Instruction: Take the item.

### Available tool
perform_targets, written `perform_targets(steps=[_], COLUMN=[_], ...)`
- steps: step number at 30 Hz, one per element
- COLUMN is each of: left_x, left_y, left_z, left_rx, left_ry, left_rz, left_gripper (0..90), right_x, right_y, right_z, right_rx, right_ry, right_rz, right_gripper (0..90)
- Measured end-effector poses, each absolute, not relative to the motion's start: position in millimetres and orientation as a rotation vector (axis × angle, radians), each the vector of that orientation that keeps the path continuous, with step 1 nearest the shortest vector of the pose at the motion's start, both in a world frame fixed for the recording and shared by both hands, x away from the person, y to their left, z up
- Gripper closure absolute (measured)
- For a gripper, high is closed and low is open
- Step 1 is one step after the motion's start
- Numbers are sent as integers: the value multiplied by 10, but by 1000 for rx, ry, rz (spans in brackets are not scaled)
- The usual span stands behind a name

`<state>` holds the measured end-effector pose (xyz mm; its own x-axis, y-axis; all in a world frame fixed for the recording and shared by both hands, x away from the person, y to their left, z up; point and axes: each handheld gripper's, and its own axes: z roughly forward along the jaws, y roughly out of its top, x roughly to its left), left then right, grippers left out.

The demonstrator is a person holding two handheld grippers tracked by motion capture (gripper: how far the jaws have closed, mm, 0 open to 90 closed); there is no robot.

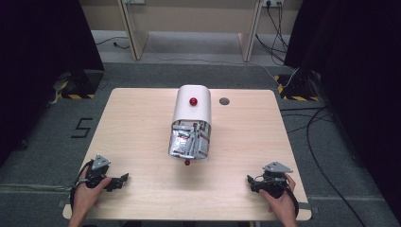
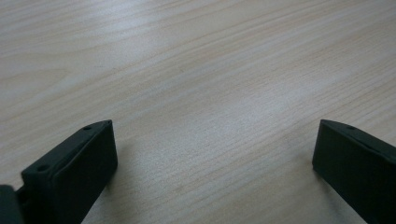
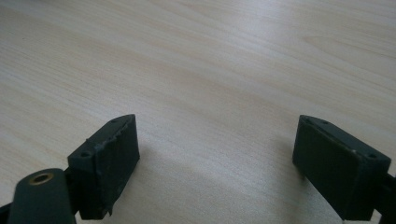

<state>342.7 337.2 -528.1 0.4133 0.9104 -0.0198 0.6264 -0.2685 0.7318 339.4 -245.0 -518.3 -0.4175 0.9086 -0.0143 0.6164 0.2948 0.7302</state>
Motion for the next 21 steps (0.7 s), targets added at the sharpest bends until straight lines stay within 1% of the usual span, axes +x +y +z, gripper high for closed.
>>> perform_targets(steps=[10, 11, 12, 17, 21], left_x=[3427, 3427, 3427, 3427, 3427], left_y=[3373, 3372, 3372, 3373, 3373], left_z=[-5282, -5282, -5282, -5281, -5282], left_rx=[2000, 2000, 2000, 2000, 2000], left_ry=[1301, 1301, 1301, 1300, 1301], left_rz=[543, 543, 542, 543, 543], left_gripper=[0, 0, 0, 0, 0], right_x=[3393, 3392, 3384, 3348, 3304], right_y=[-2451, -2453, -2461, -2453, -2356], right_z=[-5182, -5181, -5177, -5145, -5026], right_rx=[1356, 1355, 1367, 1406, 1343], right_ry=[2143, 2142, 2123, 2069, 2059], right_rz=[919, 922, 929, 998, 1038], right_gripper=[162, 174, 220, 213, 202])
